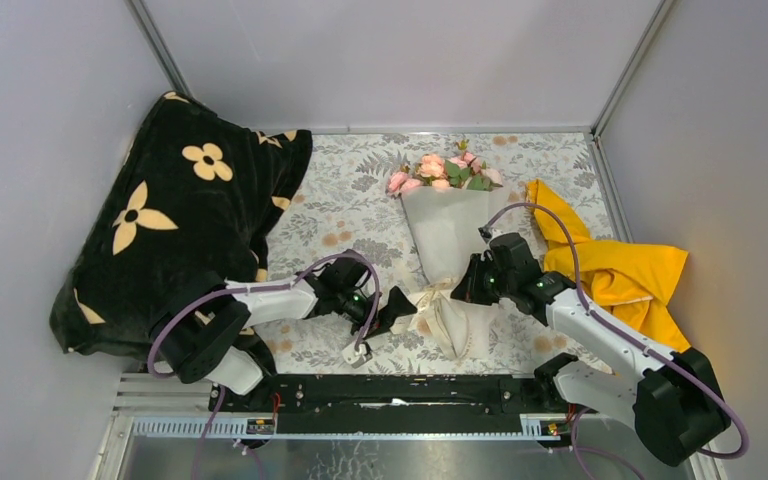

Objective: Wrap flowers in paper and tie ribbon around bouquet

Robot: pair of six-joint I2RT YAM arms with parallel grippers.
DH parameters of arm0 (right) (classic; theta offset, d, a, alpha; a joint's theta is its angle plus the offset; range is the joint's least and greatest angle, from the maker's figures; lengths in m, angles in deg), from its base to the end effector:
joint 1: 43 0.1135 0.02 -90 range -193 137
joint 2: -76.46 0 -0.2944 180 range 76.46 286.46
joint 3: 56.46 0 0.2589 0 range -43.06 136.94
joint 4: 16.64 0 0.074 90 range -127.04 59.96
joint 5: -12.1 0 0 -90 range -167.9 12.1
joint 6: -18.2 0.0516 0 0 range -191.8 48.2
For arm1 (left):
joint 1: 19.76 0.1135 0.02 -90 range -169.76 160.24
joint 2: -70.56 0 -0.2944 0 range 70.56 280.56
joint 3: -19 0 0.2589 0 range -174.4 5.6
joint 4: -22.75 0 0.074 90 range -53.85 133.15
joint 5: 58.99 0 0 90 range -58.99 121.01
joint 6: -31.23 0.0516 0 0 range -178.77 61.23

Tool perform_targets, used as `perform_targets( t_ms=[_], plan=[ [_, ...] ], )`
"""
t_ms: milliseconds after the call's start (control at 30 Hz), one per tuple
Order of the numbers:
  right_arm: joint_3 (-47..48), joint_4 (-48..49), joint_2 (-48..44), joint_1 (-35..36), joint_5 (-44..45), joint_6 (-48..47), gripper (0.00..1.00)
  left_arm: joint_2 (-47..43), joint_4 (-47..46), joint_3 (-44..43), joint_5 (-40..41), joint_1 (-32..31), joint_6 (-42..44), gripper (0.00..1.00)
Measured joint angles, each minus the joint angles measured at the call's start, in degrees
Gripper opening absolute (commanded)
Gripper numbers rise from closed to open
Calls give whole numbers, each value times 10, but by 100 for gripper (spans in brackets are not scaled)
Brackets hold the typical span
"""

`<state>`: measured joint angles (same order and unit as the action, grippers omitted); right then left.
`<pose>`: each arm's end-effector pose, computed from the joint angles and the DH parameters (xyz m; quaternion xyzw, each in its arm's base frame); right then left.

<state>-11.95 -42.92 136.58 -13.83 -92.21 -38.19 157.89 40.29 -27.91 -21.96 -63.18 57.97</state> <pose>0.1815 0.1159 0.2163 -0.0156 0.9073 0.3077 0.2860 0.1599 -0.2080 0.1506 0.8686 0.0270 -0.1964 0.4541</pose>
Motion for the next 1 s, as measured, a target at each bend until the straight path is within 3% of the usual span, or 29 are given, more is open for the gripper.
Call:
perform_targets(
  t_ms=[167, 300, 367, 400, 467, 500, 533, 667, 733, 867, 1000],
  plan=[
    [0, 8, 0, 0, -3, 8, 0, -39, 61, 3, 40, 20, -6, 99],
    [0, 13, 0, 0, -3, 13, 0, -69, 133, -4, 52, 36, -73, 98],
    [-1, 17, -2, 0, -3, 18, 0, -78, 159, -19, 47, 37, -137, 91],
    [-2, 22, -4, 0, -4, 22, 0, -80, 163, -27, 43, 37, -169, 82],
    [-9, 34, -10, 0, -4, 30, 0, -83, 144, -39, 29, 37, -290, 60],
    [-12, 38, -13, 0, -4, 34, 0, -84, 107, -41, 22, 37, -391, 58],
    [-15, 42, -16, 0, -3, 38, 0, -82, 67, -41, 19, 37, -489, 59],
    [-31, 63, -32, 0, -3, 53, 0, -47, -179, -39, 56, 22, -887, 82],
    [-42, 78, -40, 0, -2, 63, 0, -18, -280, -35, 99, -2, -1027, 87],
    [-63, 115, -44, 0, -2, 87, 0, 44, -414, -17, 158, -33, -1202, 89],
    [-73, 137, -44, 0, -1, 103, 0, 81, -480, -11, 189, -35, -1281, 75]
  ],
)
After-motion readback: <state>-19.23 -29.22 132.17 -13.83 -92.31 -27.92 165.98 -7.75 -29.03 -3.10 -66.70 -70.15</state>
